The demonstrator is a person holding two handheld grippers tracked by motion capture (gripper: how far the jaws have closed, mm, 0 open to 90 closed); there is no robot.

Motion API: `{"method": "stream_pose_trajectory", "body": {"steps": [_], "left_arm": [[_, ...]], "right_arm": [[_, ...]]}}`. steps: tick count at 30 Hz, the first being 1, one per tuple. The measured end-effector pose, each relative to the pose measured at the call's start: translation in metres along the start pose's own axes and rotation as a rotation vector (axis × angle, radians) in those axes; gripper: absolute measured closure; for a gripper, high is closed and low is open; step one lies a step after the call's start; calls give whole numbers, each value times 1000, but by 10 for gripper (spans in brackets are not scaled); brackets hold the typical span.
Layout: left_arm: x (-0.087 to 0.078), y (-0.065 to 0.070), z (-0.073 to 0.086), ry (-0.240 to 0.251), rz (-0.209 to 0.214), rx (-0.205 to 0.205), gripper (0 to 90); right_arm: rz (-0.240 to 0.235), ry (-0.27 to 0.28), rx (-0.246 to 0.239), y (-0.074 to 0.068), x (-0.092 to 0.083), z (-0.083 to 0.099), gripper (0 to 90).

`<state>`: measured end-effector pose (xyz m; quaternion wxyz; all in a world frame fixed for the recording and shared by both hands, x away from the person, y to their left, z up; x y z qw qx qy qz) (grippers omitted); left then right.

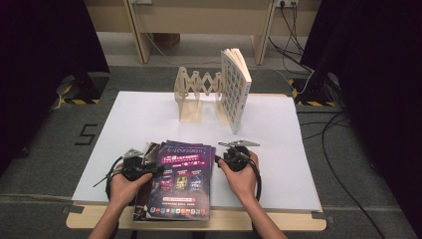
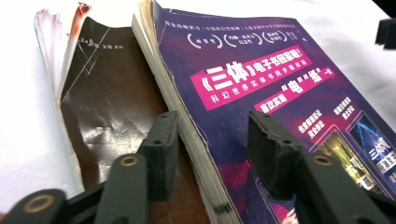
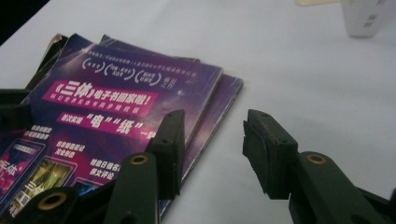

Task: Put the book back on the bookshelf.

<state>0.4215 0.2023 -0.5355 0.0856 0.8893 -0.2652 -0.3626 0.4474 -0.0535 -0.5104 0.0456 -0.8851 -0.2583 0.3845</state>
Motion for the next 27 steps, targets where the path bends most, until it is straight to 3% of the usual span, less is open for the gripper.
{"method": "stream_pose_trajectory", "body": {"steps": [6, 14, 18, 19, 27], "left_arm": [[-2, 0, -2, 3, -23, 17, 607], [0, 9, -1, -9, -2, 71, 625], [1, 14, -1, -12, 5, 100, 629], [3, 16, 0, -12, 13, 113, 627], [9, 24, 3, -18, 32, 112, 625]], "right_arm": [[-14, -30, -12, -7, 8, 4, 583], [-25, -63, -5, -11, 18, 7, 577], [-22, -66, 10, -7, 19, 5, 567], [5, -51, 3, -3, 19, 2, 563], [17, -56, 38, 12, 23, -7, 551]]}}
Point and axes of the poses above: each handheld gripper's, and its own axes: x roughly forward along the jaws, z roughly out of its underside, y roughly to its right, the point moved 8 cm from there along x, roughly forward along the jaws
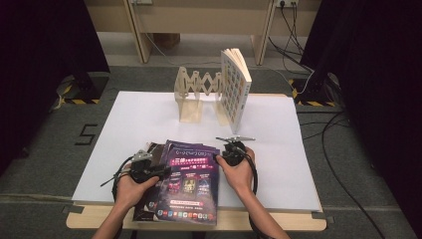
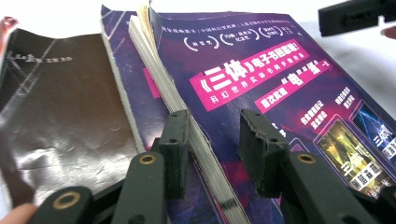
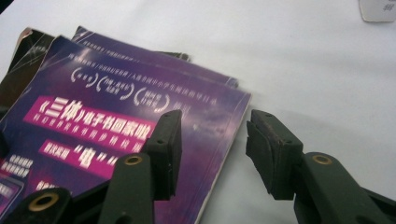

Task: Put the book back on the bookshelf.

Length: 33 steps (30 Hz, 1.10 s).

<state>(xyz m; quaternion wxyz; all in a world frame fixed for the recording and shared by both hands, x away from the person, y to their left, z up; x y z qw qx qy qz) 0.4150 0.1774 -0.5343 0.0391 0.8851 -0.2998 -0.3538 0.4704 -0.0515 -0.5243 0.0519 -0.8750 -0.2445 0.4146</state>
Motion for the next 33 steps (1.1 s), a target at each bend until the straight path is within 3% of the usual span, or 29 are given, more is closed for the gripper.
{"method": "stream_pose_trajectory", "body": {"steps": [5, 6, 14, 29, 33], "left_arm": [[0, 0, 0, -1, -7, 6, 627], [0, 1, 0, -2, -8, 4, 627], [1, 1, 0, -2, -11, 8, 627], [1, 1, 1, -4, -21, 18, 628], [1, 2, 1, -7, -37, 35, 631]], "right_arm": [[-11, -33, 35, 9, 10, -6, 544], [-31, -54, 59, 11, 15, -8, 539], [-48, -75, 73, 13, 25, -14, 529], [-76, -62, 78, 10, 32, -17, 514], [-71, -57, 92, 10, 30, -18, 547]]}}
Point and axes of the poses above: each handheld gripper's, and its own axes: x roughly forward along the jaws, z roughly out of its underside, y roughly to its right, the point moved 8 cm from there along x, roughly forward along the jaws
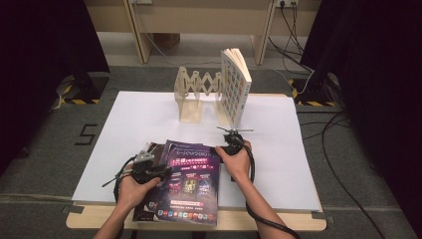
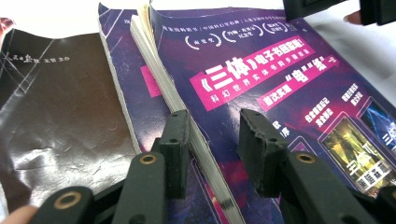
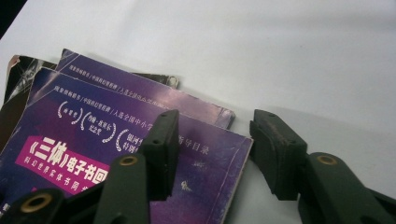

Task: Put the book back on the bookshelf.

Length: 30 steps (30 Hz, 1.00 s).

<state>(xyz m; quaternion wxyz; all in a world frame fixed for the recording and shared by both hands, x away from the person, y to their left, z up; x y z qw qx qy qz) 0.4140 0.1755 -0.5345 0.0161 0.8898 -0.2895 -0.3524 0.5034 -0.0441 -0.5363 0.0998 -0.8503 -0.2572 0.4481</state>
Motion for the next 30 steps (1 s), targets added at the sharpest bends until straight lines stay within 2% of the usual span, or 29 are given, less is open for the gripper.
{"method": "stream_pose_trajectory", "body": {"steps": [5, 6, 18, 19, 20, 24, 25, 30], "left_arm": [[0, 0, 0, -8, -4, 3, 633], [0, 0, 0, -8, -6, 4, 635], [-1, 0, 1, -9, -12, 5, 635], [-2, -1, 0, -7, -24, 12, 642], [-2, -1, 0, -10, -24, 14, 644], [-2, -2, 1, -9, -23, 13, 644], [-2, -2, 1, -9, -22, 10, 644], [-3, -2, 1, -9, -17, 6, 643]], "right_arm": [[-33, 29, 24, -3, -9, -7, 558], [-55, 45, 42, -5, -15, -10, 561], [-127, 108, 45, -16, -35, -23, 606], [-175, 122, 54, -23, -39, -26, 632], [-191, 120, 54, -25, -40, -26, 629], [-174, 108, 31, -29, -39, -26, 622], [-151, 91, 25, -27, -36, -24, 617], [-130, 46, 42, -16, -28, -17, 614]]}}
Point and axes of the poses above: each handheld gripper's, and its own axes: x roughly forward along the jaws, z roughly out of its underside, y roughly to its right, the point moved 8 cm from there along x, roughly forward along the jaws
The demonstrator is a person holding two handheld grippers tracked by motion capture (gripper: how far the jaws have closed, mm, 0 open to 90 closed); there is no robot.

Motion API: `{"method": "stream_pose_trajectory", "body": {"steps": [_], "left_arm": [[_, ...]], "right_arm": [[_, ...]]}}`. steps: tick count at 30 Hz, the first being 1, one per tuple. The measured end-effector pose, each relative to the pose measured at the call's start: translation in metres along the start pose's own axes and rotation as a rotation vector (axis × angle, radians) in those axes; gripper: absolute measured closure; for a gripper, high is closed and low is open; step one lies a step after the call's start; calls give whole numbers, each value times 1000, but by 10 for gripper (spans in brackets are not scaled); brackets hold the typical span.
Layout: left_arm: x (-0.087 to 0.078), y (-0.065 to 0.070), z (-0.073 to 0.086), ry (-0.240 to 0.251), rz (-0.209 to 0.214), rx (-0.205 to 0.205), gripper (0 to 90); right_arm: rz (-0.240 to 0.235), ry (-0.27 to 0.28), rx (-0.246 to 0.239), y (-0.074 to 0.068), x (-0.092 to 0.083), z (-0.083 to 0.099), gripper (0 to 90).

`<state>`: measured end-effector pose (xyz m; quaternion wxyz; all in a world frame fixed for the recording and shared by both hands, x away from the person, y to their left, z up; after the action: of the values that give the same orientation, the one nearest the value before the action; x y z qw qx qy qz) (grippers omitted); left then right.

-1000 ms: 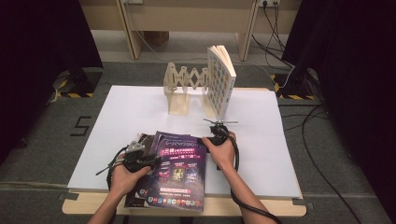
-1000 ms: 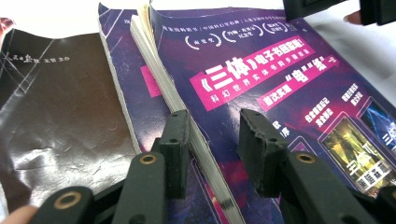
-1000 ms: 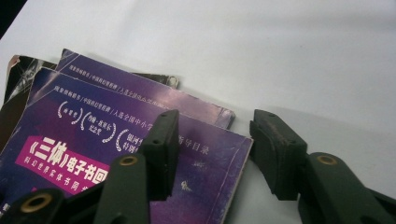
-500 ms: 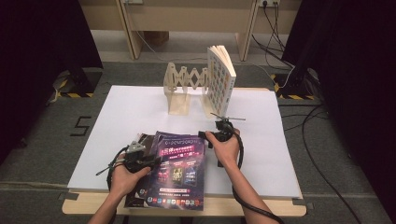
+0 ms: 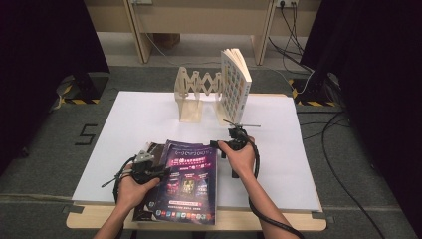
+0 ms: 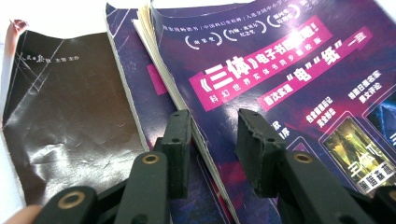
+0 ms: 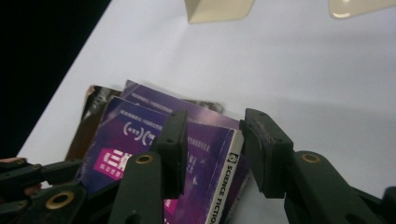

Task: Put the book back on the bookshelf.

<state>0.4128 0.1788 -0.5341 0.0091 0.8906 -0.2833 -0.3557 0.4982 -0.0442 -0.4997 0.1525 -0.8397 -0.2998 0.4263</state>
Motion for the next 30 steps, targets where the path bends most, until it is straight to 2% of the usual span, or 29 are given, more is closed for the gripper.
{"method": "stream_pose_trajectory", "body": {"steps": [3, 5, 6, 9, 14, 15, 20, 23, 30], "left_arm": [[0, 0, 0, 0, 0, -4, 643], [0, 0, 0, 0, -1, -4, 643], [0, 0, 0, 1, -1, -3, 643], [0, 0, 0, 1, -2, -2, 643], [0, 0, 0, 3, -1, -2, 643], [0, 0, 0, 3, -2, 0, 643], [0, 0, 0, 5, -4, -1, 644], [-1, 1, 1, 5, -5, 3, 645], [-2, 1, -1, 2, -2, 7, 606]], "right_arm": [[-24, -48, 33, 2, 5, 8, 609], [-25, -61, 37, 3, 7, 10, 615], [-52, -100, 44, 2, 12, 17, 627], [-30, -95, 28, 2, 14, 19, 659], [-49, -97, 20, -2, 9, 15, 694], [-42, -113, -13, -4, 8, 13, 694], [-41, -136, -52, -7, 6, 12, 706], [-67, -134, -23, -11, 2, 10, 762], [-88, -105, -4, -18, -2, 7, 787]]}}
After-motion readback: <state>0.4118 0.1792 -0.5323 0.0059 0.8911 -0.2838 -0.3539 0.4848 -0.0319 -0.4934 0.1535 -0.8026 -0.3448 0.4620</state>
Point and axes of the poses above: each handheld gripper's, and its own axes: x roughly forward along the jaws, z roughly out of its underside, y roughly to its right, the point moved 8 cm from there along x, roughly forward along the jaws
